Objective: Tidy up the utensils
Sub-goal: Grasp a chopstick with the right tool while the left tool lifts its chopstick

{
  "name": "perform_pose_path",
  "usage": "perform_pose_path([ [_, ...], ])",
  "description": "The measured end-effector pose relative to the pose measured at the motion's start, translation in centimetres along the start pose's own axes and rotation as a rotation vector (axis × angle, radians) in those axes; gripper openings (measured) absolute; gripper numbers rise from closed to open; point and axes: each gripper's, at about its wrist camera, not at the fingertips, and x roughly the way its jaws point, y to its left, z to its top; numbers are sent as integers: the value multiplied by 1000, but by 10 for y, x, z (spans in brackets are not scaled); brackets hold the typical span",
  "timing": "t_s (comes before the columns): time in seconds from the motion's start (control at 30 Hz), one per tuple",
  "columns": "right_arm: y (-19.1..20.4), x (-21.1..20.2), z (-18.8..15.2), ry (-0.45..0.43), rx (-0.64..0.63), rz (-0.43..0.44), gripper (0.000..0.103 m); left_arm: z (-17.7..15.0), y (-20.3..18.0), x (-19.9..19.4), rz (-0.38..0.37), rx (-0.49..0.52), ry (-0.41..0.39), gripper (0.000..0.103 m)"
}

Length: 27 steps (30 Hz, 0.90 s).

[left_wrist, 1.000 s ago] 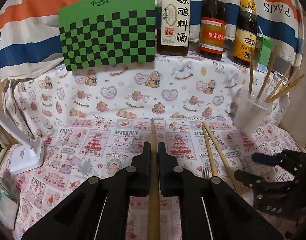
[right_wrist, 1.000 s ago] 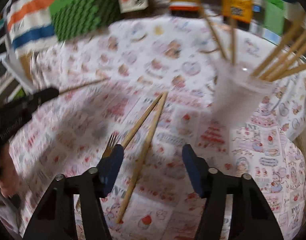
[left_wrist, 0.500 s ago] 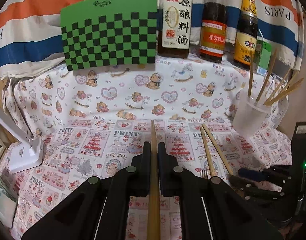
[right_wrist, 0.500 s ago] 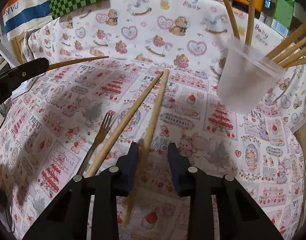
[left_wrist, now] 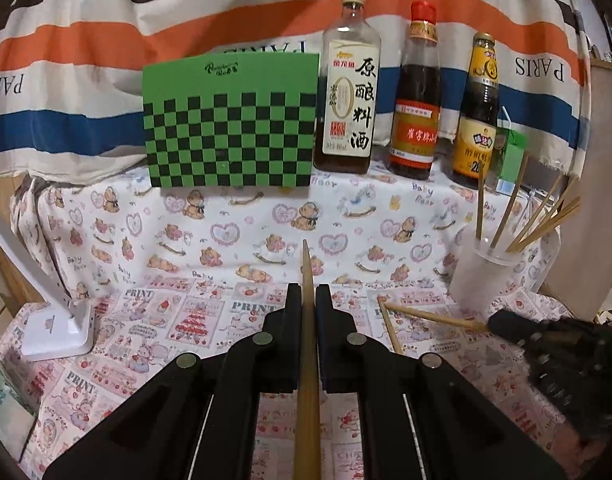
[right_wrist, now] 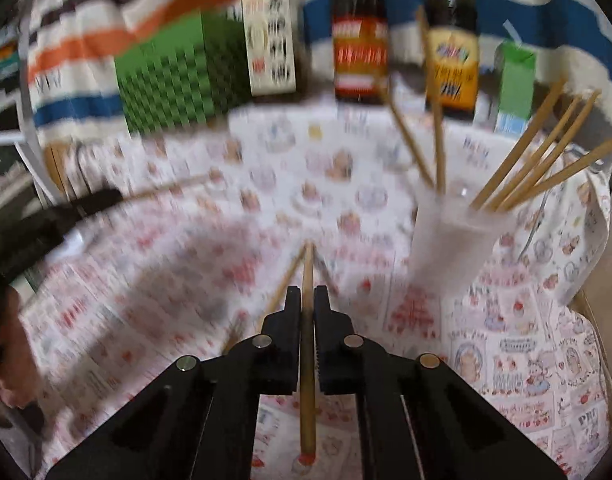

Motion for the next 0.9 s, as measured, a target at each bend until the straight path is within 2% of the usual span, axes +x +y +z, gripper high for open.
perform_pose_path([
  [0.27, -19, -37, 12, -194, 97, 6, 7, 4, 2, -12, -21, 1, -56, 6],
  [0.43, -25, -55, 15, -271, 108, 17, 7, 6, 3, -18, -33, -4, -84, 6],
  [0.67, -27, -64, 15, -308, 115, 23, 7, 8, 6, -25, -45, -17, -115, 6],
  [0.9, -23, -62, 13, -303, 94, 29, 7, 10, 8, -32, -54, -28, -144, 6],
])
